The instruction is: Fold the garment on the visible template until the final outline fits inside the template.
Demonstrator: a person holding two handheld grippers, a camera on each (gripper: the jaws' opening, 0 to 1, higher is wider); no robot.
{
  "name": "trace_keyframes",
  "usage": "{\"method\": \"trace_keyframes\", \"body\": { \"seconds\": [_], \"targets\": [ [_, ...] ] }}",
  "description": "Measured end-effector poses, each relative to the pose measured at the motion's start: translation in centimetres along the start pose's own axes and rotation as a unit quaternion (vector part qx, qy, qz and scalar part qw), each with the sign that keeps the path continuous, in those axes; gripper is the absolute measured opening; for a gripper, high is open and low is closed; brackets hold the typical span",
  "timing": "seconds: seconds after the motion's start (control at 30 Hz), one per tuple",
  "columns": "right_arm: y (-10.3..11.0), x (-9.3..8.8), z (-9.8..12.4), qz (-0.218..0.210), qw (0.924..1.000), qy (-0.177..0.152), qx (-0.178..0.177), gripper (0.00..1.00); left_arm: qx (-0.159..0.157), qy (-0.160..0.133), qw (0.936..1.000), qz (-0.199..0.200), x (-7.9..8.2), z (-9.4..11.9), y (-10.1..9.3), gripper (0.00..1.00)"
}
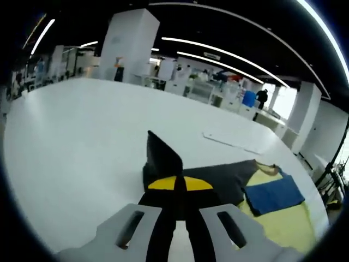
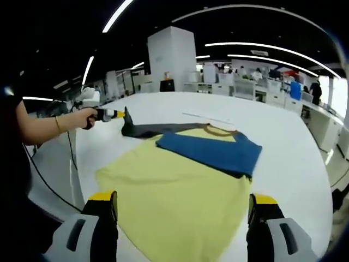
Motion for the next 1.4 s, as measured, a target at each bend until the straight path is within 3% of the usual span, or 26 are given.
{"method": "trace_keyframes", "body": {
  "seconds": [0.13, 0.33, 0.6, 0.97, 1.4],
  "targets": [
    [0.3, 0.1, -0.1, -0.003, 1.0, -0.002, 0.004, 0.99, -0.02, -0.002, 0.9995, 0.023, 0.1, -0.3, -1.1, 0.0],
    [0.6, 0.2, -0.2, -0.008, 0.9999, -0.004, 0.009, 0.99, -0.031, -0.001, 0.9992, 0.025, 0.4, -0.8, -2.7, 0.01],
    [0.8, 0.0, -0.3, -0.004, 0.9999, 0.003, 0.015, 0.99, -0.055, 0.002, 0.9984, 0.014, 0.4, -1.4, -5.3, 0.01],
    [1.1, -0.3, -0.2, -0.008, 0.9998, 0.006, 0.019, 0.99, -0.114, 0.006, 0.9935, 0.011, 0.8, -2.3, -9.9, 0.0],
    [0.8, -0.7, 0.1, -0.01, 0.9998, 0.01, 0.013, 0.99, -0.153, 0.011, 0.9882, 0.008, 0.6, -2.8, -13.4, 0.0]
  ]
}}
Point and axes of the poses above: the point that each gripper's makers call its tool centre point, and the gripper's own axes: z roughly backward along the fingers, y roughly to its left, x roughly out of its top, the point moved 4 cm from there along z, roughly backward along the fingers, and after that the axes turned 4 degrees about -z, right-handed, at the moved point
